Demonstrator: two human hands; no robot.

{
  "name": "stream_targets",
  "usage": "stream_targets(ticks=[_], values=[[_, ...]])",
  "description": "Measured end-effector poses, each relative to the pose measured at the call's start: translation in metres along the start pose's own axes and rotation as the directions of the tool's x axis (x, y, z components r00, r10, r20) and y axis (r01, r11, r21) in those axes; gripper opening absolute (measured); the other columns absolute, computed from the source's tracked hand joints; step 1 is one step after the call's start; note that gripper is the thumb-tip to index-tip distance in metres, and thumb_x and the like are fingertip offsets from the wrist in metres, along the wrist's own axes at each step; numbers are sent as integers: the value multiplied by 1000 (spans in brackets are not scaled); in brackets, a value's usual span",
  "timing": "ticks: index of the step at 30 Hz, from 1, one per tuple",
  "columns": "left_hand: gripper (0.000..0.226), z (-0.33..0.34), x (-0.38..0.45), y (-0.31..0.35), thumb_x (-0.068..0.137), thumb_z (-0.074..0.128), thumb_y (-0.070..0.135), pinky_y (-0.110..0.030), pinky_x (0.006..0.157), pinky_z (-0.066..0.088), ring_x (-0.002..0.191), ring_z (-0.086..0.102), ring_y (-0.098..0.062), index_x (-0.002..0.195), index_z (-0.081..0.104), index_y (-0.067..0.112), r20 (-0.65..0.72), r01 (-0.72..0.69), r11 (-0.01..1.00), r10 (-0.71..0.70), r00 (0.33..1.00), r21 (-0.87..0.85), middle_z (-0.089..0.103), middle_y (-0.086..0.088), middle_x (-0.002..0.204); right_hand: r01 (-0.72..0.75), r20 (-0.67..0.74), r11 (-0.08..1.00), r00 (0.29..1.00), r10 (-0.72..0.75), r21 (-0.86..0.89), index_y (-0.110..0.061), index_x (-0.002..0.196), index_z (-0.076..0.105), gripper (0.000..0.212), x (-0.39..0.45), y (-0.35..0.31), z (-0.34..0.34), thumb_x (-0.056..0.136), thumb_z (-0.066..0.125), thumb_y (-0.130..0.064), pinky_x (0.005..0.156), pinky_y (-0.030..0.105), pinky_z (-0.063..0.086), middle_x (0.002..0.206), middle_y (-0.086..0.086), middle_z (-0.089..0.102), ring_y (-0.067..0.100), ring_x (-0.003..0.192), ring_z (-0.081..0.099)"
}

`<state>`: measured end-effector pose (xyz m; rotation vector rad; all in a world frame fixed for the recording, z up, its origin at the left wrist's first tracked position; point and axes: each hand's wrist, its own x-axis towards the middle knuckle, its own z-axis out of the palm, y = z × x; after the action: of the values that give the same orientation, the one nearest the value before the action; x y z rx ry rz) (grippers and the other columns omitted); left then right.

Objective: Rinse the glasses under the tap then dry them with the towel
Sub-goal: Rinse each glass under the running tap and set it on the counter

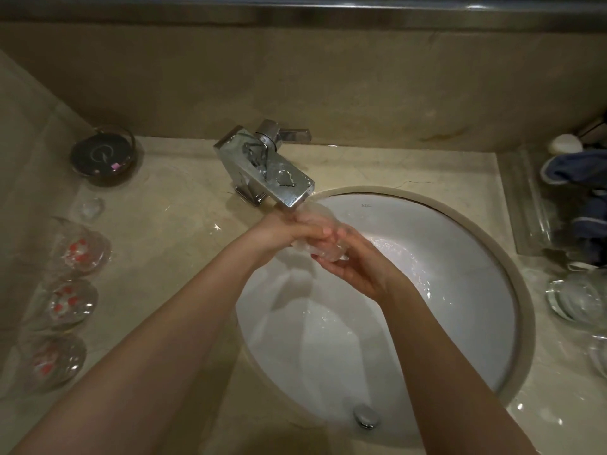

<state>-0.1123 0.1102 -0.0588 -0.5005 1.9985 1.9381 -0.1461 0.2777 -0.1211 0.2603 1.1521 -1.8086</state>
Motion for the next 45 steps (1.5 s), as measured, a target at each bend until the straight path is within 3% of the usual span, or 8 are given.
stream_targets(ticks=[4, 10, 17, 21, 25, 30, 36, 45], values=[[37, 3, -5, 2, 73, 77, 7, -39, 89, 52, 85, 69, -23, 76, 77, 43, 67, -59, 998, 57, 996, 32, 72, -9, 84, -162, -25, 987, 986, 162, 24, -11, 119, 61, 51, -2, -8, 13, 97, 43, -54, 54, 21, 57, 95, 14, 69, 17, 61, 68], [68, 4, -8, 3, 83, 68, -6, -22, 82, 50, 85, 65, -17, 75, 66, 61, 71, -65, 998, 65, 995, -7, 68, -13, 94, 92, 1, 995, 996, -92, 48, -22, 125, 54, 39, 0, 4, 5, 91, 58, -5, 88, 32, 54, 107, 3, 66, 20, 95, 68], [15, 1, -3, -4, 83, 71, 0, -11, 70, 47, 82, 68, -7, 97, 75, 1, 102, -1, 994, -10, 995, 111, 72, -13, 90, -114, -37, 989, 992, 118, 96, -15, 106, 71, 70, 2, 3, 16, 95, 25, -67, 48, 17, 48, 93, 10, 72, 17, 72, 67], [33, -1, -2, -1, 84, 70, -1, -22, 70, 55, 76, 68, -23, 74, 78, 29, 78, -22, 1000, 21, 997, 20, 70, -22, 81, 11, -2, 998, 1000, -10, 57, -14, 120, 63, 41, 2, 10, 13, 87, 61, -40, 62, 19, 49, 102, 8, 65, 14, 70, 60], [38, -1, -1, -11, 71, 82, 17, -42, 93, 54, 97, 69, -36, 99, 71, -6, 61, 37, 998, -40, 997, 50, 71, -27, 98, 27, -24, 986, 999, -24, 163, -13, 119, 57, 47, 1, 14, 13, 80, 69, -37, 69, 24, 52, 106, 8, 61, 15, 82, 59], [11, 9, -14, -26, 85, 72, 9, -8, 60, 44, 69, 68, 0, 94, 71, 4, -27, 100, 995, -100, 995, -15, 73, 5, 74, 58, -126, 989, 989, -76, -136, -14, 94, 71, 38, -7, 11, 19, 99, 47, -43, 72, 28, 51, 86, 12, 63, 18, 72, 60], [66, 30, -17, -51, 67, 85, 35, -35, 96, 53, 104, 68, -15, 126, 60, 17, -317, 21, 961, -111, 942, -277, 69, -3, 116, 103, -204, 994, 973, -105, -22, -3, 87, 63, 37, -10, 27, 26, 98, 52, -37, 85, 38, 56, 71, 10, 62, 19, 72, 65], [90, 36, -16, -61, 57, 81, 59, -41, 102, 49, 116, 63, -19, 136, 50, 30, -380, 19, 939, -157, 912, -343, 62, -3, 132, 39, -318, 939, 935, -155, -342, -6, 119, 51, 71, 7, 21, 37, 83, 58, -67, 61, 28, 56, 104, 16, 69, 29, 84, 73]])
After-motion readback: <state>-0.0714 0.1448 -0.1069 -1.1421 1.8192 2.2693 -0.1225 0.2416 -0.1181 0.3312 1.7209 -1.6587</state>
